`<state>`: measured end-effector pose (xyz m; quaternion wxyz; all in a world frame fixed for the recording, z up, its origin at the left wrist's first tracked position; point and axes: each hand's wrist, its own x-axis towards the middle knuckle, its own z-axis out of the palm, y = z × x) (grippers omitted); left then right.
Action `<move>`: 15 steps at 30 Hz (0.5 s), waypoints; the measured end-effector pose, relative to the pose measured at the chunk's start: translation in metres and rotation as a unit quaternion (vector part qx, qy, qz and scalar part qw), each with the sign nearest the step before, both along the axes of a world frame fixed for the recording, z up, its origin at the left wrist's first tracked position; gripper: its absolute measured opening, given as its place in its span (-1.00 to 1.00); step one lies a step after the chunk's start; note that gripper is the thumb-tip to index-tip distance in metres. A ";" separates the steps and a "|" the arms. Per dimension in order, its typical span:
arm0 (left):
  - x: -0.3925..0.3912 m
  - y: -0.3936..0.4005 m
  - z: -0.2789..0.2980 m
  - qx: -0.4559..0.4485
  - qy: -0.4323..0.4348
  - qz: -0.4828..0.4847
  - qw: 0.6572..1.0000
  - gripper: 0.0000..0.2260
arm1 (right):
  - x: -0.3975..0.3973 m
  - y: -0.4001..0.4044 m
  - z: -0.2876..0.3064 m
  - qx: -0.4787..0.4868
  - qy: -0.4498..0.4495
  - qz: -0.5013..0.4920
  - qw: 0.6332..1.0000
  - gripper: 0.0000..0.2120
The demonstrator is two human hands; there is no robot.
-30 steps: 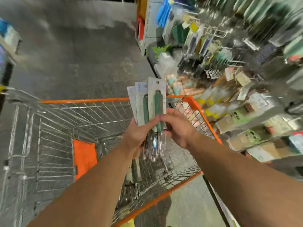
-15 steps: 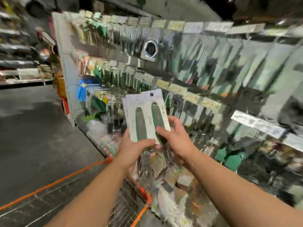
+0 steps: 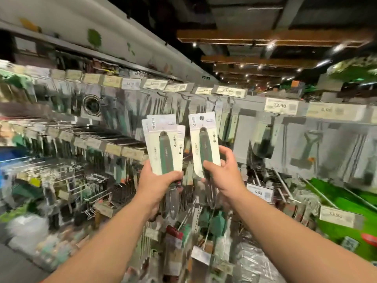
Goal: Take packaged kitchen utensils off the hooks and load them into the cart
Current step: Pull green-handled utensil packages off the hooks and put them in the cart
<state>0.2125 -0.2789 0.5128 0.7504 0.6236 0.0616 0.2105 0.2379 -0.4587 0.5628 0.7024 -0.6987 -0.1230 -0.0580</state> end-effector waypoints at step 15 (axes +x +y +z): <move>0.097 0.023 0.011 0.029 -0.017 -0.103 0.994 -0.32 | 0.078 0.033 0.034 -0.023 -0.110 -0.126 0.986 -0.60</move>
